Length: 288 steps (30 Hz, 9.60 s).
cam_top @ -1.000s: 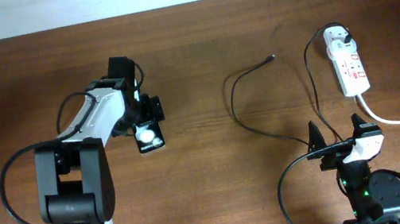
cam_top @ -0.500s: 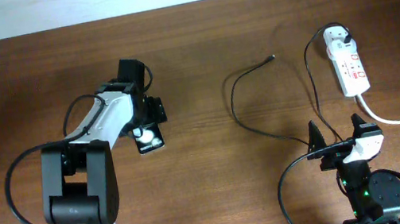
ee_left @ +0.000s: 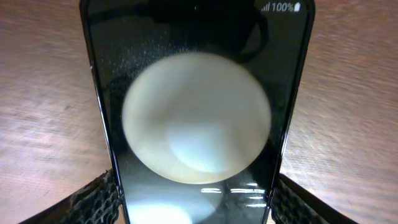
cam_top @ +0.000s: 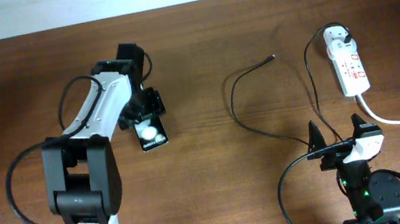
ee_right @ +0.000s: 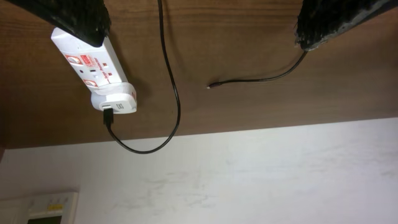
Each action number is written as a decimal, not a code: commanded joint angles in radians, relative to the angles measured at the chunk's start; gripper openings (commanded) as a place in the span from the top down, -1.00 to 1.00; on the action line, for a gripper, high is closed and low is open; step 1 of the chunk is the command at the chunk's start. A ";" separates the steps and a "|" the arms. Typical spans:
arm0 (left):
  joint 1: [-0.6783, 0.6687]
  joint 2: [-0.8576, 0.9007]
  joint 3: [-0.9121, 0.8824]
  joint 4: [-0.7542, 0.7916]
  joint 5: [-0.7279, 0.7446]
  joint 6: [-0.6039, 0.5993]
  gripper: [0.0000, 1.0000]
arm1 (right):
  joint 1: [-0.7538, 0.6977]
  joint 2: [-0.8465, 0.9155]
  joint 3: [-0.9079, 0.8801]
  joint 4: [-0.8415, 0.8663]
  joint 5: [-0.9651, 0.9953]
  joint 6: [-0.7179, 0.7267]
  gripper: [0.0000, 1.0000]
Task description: Plug charger to phone and switch on socket
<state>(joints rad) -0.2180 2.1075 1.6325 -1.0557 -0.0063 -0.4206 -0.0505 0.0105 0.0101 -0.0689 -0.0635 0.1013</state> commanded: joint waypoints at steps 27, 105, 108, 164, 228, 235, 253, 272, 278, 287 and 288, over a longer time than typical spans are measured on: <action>-0.002 -0.733 0.085 -0.275 0.183 -0.013 -0.25 | 0.005 -0.004 -0.005 -0.006 0.008 0.000 -0.98; -0.002 -0.157 0.037 -0.059 0.781 -0.353 -0.27 | 0.331 0.910 0.581 -0.116 -0.382 0.542 -0.64; -0.002 -0.157 0.037 -0.058 0.781 -0.353 -0.28 | 0.546 1.007 0.581 0.063 -0.158 0.630 -0.52; 0.172 -0.825 -0.949 1.188 0.942 -0.904 -0.79 | 0.669 1.238 0.698 0.282 -0.240 1.499 0.92; 0.109 -0.811 -0.934 0.724 1.012 -0.468 1.00 | 0.251 2.083 1.320 -0.177 0.125 0.771 0.66; 0.109 -0.811 -0.934 0.724 0.984 -0.468 1.00 | 0.266 2.000 1.320 -0.756 -0.067 0.347 0.86; 0.109 -0.811 -0.934 0.724 0.964 -0.468 1.00 | 0.266 2.001 1.319 -0.788 0.049 0.385 0.01; 0.106 -0.435 -0.930 1.204 1.043 -0.668 1.00 | 0.260 1.701 1.373 -0.996 -0.129 0.314 0.92; 0.037 -0.435 -0.877 1.584 1.106 -0.824 1.00 | 0.320 1.245 1.373 -1.173 -0.236 0.290 0.92; 0.037 -0.434 -0.732 1.741 1.255 -0.821 1.00 | 0.778 1.196 1.252 -1.103 -0.043 0.386 0.92; 0.037 -0.434 -0.732 1.762 1.269 -0.821 1.00 | 0.810 1.209 1.225 -1.054 -0.005 0.386 0.92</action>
<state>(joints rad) -0.1814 1.6794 0.8768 0.6712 1.2026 -1.2427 0.7113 1.2091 1.2751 -1.1759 -0.1505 0.4698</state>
